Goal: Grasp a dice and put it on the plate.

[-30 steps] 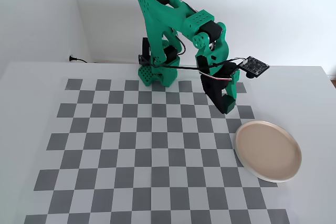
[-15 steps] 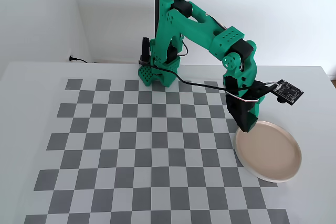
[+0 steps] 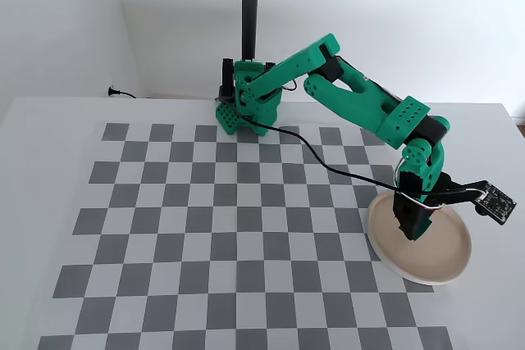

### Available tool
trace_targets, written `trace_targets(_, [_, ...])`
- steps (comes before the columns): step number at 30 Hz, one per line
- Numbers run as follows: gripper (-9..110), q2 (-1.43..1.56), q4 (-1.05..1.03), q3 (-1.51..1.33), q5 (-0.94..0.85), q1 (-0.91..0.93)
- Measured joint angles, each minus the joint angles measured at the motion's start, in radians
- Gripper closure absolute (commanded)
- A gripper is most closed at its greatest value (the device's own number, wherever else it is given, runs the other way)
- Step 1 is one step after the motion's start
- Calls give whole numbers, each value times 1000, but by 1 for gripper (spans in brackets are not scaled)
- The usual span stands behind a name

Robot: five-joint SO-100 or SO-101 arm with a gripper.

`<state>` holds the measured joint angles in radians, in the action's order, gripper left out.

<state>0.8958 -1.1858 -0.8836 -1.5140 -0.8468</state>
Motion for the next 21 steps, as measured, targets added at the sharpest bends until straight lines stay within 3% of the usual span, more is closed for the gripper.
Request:
trace_targets(3, [91, -61, -20, 95, 6, 0])
trace_targets(9, [86, -80, -21, 137, 12, 0])
trace_targets(21, [89, -80, -81, 137, 18, -9])
